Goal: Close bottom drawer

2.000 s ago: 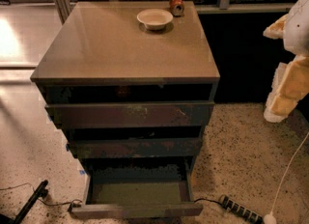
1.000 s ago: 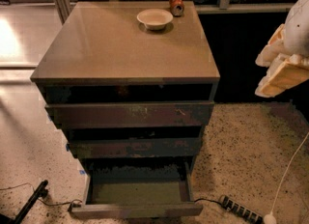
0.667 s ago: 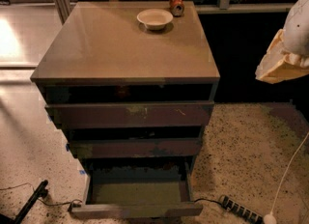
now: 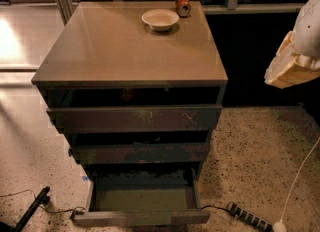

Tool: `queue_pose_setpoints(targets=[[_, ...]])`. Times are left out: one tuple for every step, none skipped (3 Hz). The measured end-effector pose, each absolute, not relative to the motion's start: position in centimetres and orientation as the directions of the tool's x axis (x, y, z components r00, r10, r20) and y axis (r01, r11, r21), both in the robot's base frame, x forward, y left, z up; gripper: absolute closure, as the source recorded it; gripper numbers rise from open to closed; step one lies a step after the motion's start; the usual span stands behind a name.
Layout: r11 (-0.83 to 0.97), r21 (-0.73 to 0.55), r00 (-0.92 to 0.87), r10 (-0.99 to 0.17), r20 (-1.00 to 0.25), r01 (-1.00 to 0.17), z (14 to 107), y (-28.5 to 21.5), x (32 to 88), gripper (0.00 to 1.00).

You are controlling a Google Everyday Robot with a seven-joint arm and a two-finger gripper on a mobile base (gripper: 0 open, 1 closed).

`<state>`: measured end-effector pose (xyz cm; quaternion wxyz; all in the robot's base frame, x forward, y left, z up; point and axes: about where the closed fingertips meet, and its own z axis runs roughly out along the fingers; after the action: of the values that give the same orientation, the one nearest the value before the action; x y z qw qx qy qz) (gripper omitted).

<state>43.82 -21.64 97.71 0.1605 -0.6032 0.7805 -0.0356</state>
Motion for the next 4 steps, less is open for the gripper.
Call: queue_pose_setpoints(targets=[[0.29, -0.233, -0.238, -0.944, -0.229, -0.928, 95.6, -21.6, 44.0, 1.0], [0.31, -0.205, -0.26, -0.935, -0.24, -0.928, 92.8, -21.8, 44.0, 1.0], [0.332, -0.147, -0.295, -0.929, -0.224, -0.932, 88.2, -22.1, 44.0, 1.0], [0.337, -0.057, -0.323, -0.931, -0.17, -0.94, 81.6, -21.9, 43.3, 1.0]])
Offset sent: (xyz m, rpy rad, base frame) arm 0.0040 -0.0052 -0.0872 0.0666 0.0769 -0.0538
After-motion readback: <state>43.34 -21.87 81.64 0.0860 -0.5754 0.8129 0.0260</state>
